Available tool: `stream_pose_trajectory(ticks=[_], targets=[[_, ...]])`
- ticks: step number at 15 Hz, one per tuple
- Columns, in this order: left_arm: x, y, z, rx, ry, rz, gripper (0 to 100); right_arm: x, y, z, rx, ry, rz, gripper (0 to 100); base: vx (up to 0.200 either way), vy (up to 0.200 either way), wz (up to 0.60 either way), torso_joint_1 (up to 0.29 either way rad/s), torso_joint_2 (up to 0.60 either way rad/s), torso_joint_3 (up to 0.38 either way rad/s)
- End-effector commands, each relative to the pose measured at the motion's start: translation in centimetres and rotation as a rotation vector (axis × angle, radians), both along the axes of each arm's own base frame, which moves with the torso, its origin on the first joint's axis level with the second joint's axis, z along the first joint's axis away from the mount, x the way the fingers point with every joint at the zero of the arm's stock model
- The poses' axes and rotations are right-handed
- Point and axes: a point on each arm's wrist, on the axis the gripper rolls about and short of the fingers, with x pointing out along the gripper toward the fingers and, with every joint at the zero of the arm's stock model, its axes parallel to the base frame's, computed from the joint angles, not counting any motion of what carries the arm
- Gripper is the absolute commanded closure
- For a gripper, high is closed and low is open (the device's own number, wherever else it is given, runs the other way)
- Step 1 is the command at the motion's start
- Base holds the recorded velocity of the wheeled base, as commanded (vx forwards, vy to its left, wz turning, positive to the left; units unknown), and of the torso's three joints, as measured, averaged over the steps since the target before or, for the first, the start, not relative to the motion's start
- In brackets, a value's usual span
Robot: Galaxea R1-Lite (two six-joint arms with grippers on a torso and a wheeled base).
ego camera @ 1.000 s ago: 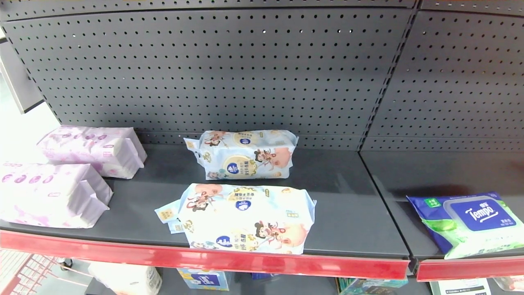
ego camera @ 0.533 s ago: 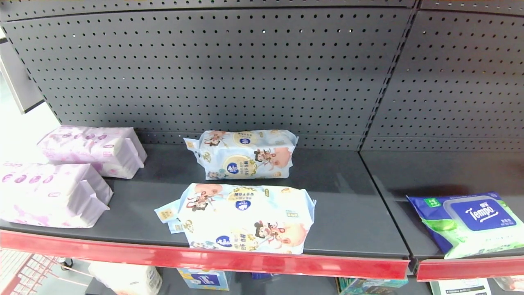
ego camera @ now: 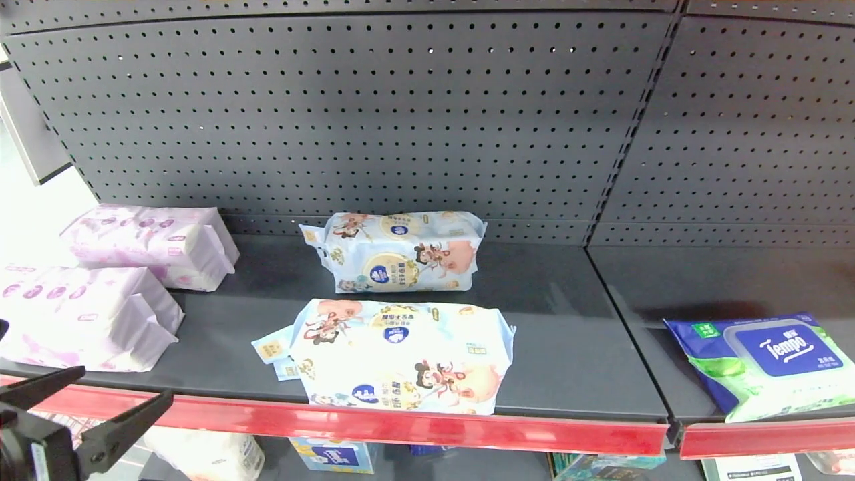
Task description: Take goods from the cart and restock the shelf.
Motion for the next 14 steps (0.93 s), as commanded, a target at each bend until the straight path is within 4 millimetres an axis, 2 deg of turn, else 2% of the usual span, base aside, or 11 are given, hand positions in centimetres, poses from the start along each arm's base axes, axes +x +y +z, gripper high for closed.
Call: stream_pose_trajectory(ticks=[1,4,10,14], targets=[[2.7,-0.8,-0.5,-0.015,0.068,-0.035,0,0.0,0.0,0.0,-0.002,0.001,0.001,0,0.000,0.000,0.00,0.000,0.00,0.000],[4.6,-1.4,-0.4,-0.025,0.111,-0.043,0,0.0,0.0,0.0,-0.002,0.001,0.001,0,0.000,0.000,0.00,0.000,0.00,0.000],[6.7,-3.3,-0.1,-0.026,0.147,-0.125,0,0.0,0.0,0.0,-0.001,0.001,0.001,0,0.000,0.000,0.00,0.000,0.00,0.000],[7.8,-3.7,-0.1,-0.018,0.163,-0.130,0,0.0,0.0,0.0,-0.001,0.001,0.001,0,0.000,0.000,0.00,0.000,0.00,0.000]])
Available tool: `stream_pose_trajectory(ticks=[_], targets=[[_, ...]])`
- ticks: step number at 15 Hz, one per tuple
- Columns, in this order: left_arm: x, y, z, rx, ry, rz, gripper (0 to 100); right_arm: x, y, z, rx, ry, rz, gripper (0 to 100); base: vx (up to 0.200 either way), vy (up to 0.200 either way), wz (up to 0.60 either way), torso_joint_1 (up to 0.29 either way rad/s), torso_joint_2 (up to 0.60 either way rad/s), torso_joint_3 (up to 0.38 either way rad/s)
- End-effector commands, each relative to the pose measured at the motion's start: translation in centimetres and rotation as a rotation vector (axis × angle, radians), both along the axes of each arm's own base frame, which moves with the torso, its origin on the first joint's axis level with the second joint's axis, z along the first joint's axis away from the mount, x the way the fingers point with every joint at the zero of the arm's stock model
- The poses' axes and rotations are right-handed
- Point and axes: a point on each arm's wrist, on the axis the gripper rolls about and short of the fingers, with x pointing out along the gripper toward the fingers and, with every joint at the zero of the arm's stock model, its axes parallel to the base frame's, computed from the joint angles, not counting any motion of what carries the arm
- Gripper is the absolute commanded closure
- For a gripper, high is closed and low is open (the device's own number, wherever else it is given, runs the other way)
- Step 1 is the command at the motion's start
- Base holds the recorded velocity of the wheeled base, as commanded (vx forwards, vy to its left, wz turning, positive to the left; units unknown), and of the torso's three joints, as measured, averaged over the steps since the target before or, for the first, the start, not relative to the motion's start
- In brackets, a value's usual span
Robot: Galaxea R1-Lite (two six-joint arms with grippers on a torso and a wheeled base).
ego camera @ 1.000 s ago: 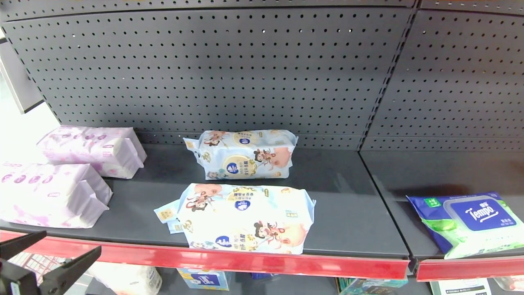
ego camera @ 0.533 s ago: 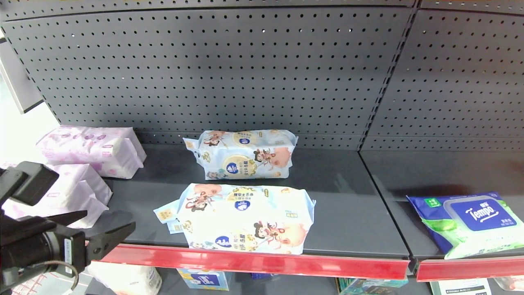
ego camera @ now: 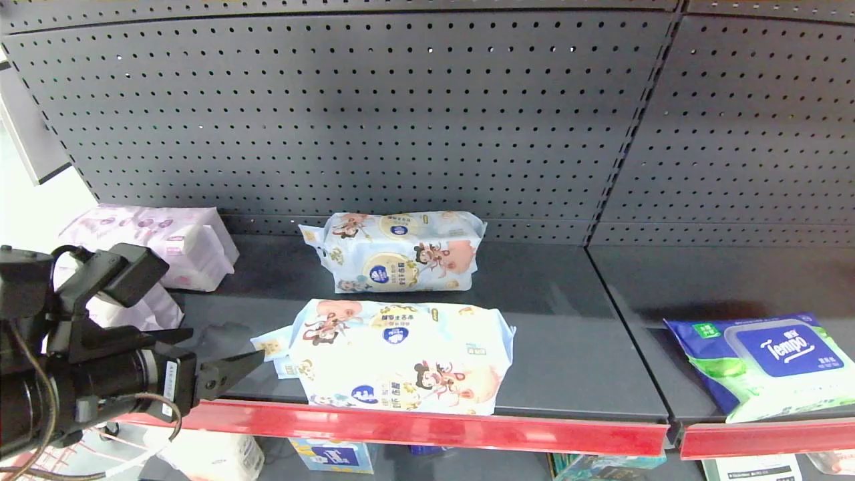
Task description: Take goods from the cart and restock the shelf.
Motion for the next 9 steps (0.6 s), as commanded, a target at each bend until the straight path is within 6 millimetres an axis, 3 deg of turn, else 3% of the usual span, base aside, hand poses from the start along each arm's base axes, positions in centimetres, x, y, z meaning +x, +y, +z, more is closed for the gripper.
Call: stream_pose_trajectory(ticks=[1,9], targets=[[0.73,-0.26,-0.18,0.006,0.016,-0.003,0,0.01,0.00,0.00,0.000,0.001,-0.001,0,0.000,0.000,0.00,0.000,0.00,0.000],[0.80,-1.22,0.24,0.001,0.005,-0.051,0,-0.01,0.00,0.00,0.000,-0.001,-0.001,0,0.000,0.000,0.00,0.000,0.00,0.000]])
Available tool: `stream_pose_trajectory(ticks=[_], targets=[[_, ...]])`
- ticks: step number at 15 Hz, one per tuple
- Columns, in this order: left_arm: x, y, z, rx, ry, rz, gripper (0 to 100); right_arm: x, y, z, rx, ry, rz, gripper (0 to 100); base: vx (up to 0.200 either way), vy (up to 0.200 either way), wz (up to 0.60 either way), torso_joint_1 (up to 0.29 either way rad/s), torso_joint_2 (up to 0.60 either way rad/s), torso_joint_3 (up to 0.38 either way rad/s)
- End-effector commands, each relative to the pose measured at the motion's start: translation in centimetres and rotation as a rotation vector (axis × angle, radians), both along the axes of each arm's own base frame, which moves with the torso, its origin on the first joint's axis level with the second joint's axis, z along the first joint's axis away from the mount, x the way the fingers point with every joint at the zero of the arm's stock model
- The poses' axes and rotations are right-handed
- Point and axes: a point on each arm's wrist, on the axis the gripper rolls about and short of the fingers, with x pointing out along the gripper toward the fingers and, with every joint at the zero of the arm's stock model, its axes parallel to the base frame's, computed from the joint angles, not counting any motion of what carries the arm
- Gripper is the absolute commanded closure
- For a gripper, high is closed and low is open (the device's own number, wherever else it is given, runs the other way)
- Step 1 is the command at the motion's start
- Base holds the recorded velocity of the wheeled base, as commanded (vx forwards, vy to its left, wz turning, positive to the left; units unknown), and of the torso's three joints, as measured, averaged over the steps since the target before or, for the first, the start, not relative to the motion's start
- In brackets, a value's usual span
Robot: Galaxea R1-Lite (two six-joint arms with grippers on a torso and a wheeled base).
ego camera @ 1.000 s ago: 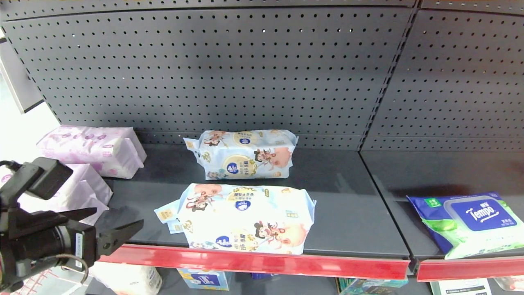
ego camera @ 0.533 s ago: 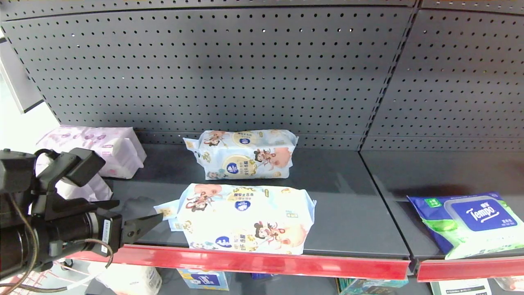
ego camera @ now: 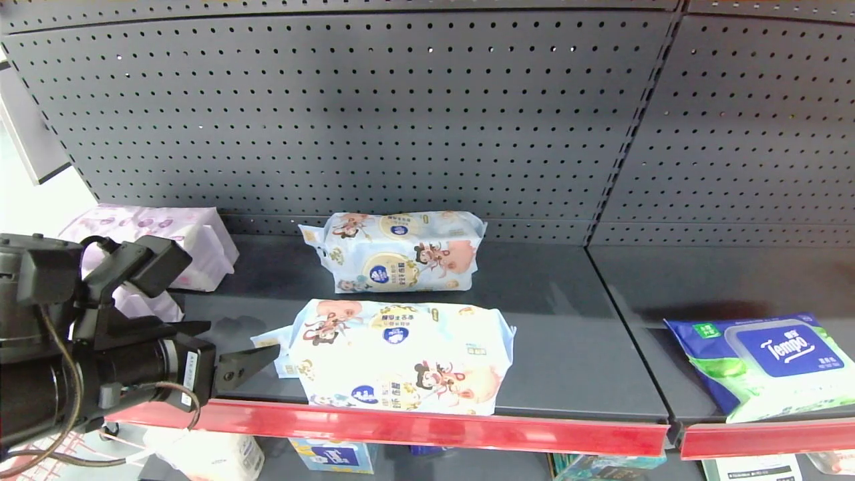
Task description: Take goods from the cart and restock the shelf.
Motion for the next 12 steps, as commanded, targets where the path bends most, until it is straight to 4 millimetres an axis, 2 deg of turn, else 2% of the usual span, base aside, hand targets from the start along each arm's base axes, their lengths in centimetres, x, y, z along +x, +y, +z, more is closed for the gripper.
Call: stream_pose_trajectory(ticks=[1,12], targets=[[-0.13,-0.29,0.05,-0.001,-0.002,-0.016,0,-0.01,0.00,0.04,-0.001,-0.001,0.001,0,0.000,0.000,0.00,0.000,0.00,0.000],[0.53,-0.90,0.35,0.001,-0.007,-0.037,0,0.01,0.00,0.00,-0.001,0.001,0.001,0,0.000,0.000,0.00,0.000,0.00,0.000]])
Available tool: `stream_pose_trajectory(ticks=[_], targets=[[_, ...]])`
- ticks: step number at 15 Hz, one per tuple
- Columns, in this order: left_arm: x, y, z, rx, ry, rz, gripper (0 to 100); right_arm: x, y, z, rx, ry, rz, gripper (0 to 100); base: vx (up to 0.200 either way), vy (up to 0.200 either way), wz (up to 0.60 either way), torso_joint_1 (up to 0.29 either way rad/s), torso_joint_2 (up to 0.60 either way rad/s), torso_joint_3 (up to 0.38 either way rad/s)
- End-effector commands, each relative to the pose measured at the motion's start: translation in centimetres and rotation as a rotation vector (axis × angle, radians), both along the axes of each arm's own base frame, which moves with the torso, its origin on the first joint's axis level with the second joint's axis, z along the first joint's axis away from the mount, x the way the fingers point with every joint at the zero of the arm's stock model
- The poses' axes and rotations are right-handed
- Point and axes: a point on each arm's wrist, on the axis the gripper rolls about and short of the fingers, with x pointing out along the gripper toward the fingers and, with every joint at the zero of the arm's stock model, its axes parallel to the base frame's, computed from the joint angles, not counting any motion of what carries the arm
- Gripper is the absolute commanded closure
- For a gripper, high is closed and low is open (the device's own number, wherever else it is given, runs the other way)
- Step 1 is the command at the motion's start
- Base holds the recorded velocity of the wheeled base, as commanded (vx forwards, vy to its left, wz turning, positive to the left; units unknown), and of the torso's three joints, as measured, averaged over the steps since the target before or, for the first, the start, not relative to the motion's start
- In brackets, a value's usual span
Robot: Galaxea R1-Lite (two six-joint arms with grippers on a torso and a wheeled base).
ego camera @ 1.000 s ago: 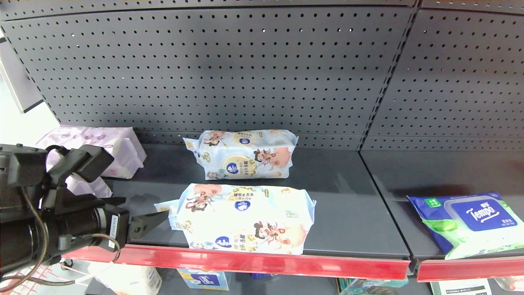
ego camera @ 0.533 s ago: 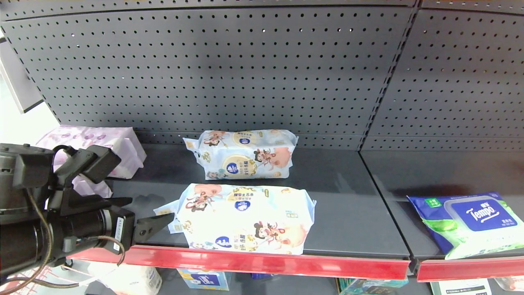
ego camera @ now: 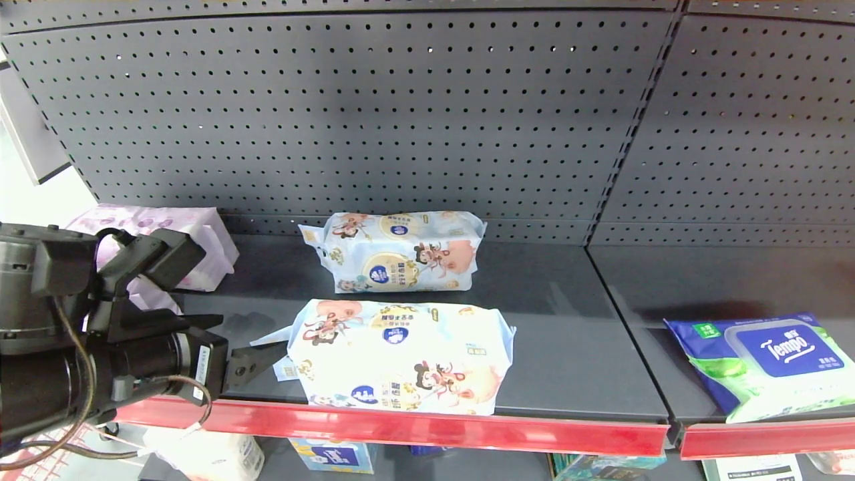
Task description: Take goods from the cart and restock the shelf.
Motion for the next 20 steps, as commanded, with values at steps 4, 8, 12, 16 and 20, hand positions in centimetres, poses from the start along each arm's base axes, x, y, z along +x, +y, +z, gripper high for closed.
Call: stream_pose_trajectory(ticks=[4,8,12,16,20], targets=[[-0.3,0.3,-0.3,0.002,0.008,0.020,0,0.0,0.0,0.0,-0.001,0.001,0.001,0,0.000,0.000,0.00,0.000,0.00,0.000],[-2.6,2.2,0.2,-0.017,-0.050,0.084,0,0.0,0.0,0.0,-0.008,0.000,-0.003,0,0.000,0.000,0.00,0.000,0.00,0.000],[-9.0,4.5,0.2,-0.058,-0.189,0.132,0,0.5,0.0,6.4,-0.014,-0.013,-0.029,0,0.000,0.000,0.00,0.000,0.00,0.000],[-13.4,5.6,-0.3,-0.060,-0.216,0.129,0,11.8,0.8,18.8,0.083,0.150,0.108,0,0.000,0.000,0.00,0.000,0.00,0.000],[-15.0,6.1,-0.5,-0.057,-0.278,0.170,0,16.4,4.2,14.3,-0.027,0.388,0.374,0,0.000,0.000,0.00,0.000,0.00,0.000]])
